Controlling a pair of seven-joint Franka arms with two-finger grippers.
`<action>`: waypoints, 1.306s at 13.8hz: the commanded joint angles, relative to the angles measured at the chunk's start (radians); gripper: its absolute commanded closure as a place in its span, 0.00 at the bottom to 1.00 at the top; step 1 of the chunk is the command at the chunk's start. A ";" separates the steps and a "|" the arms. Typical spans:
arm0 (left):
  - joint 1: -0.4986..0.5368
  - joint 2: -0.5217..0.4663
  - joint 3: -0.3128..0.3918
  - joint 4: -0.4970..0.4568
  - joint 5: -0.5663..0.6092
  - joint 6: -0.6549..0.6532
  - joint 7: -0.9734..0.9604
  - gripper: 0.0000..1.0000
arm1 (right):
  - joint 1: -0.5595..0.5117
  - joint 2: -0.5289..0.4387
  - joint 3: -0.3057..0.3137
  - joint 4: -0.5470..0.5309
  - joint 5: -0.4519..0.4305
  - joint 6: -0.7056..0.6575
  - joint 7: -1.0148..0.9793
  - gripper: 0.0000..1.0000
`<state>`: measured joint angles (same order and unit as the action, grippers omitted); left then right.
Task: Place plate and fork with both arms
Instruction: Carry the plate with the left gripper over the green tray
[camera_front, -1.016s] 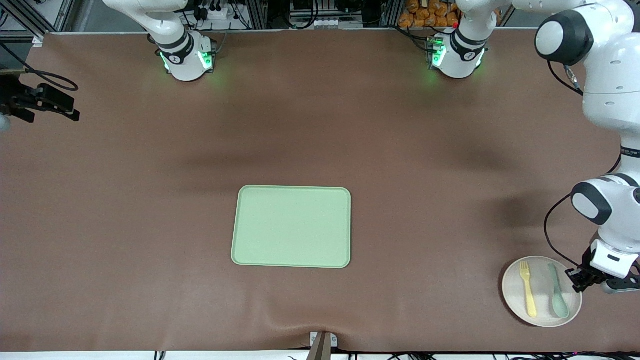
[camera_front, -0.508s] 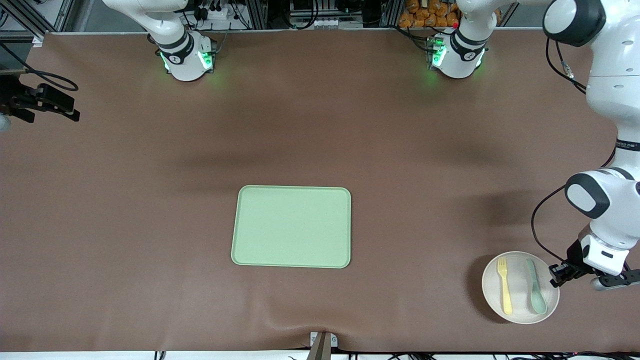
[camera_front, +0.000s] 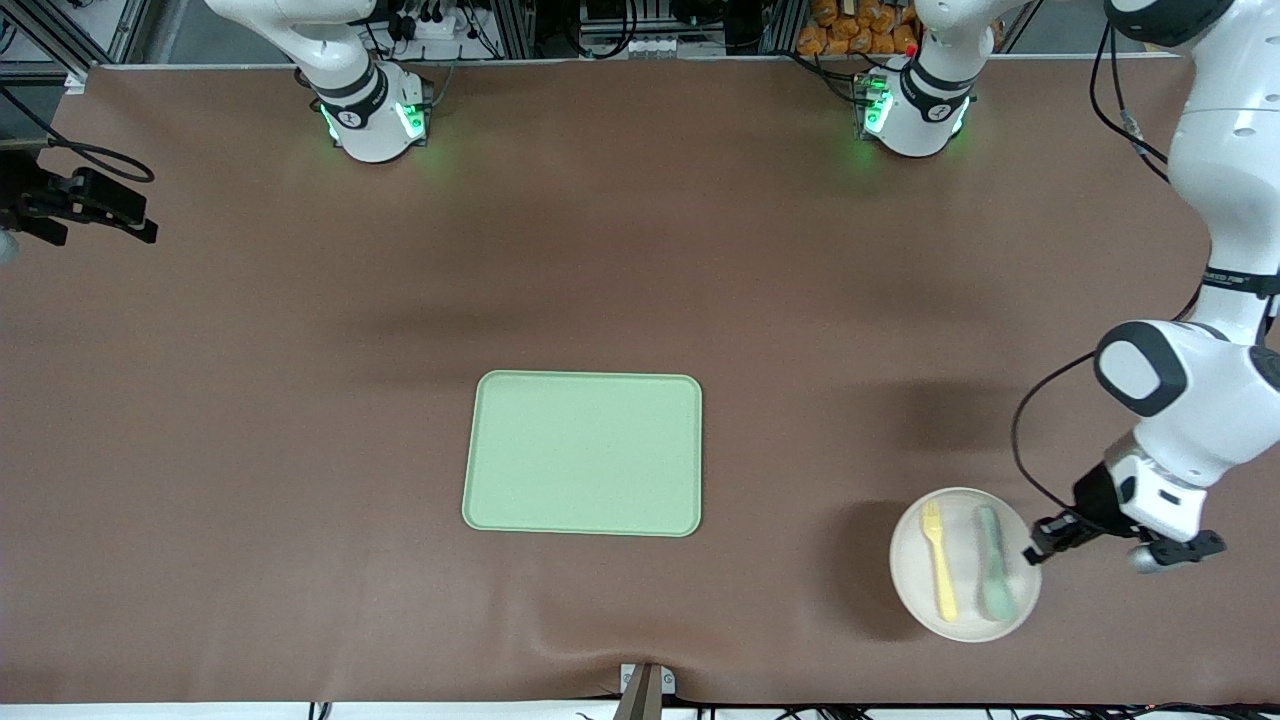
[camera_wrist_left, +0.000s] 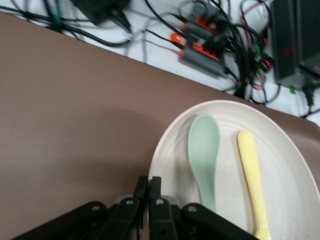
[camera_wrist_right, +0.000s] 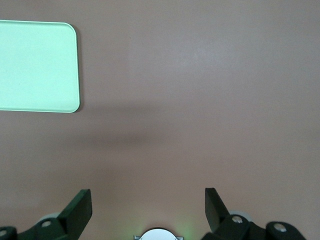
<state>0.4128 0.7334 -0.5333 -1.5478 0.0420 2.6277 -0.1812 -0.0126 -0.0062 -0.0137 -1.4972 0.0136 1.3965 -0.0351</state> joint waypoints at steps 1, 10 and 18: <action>-0.109 -0.068 0.012 -0.031 0.120 -0.078 -0.204 1.00 | -0.021 0.011 0.009 0.021 0.008 -0.010 -0.020 0.00; -0.618 -0.014 0.136 0.000 0.397 -0.083 -0.822 1.00 | -0.021 0.014 0.000 0.021 0.008 -0.011 -0.020 0.00; -0.764 0.118 0.213 0.078 0.397 0.047 -0.865 1.00 | 0.006 0.031 0.001 0.021 0.008 -0.024 -0.022 0.00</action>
<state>-0.3498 0.8233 -0.3249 -1.5011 0.4131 2.6404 -1.0382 -0.0079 0.0128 -0.0178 -1.4972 0.0158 1.3908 -0.0462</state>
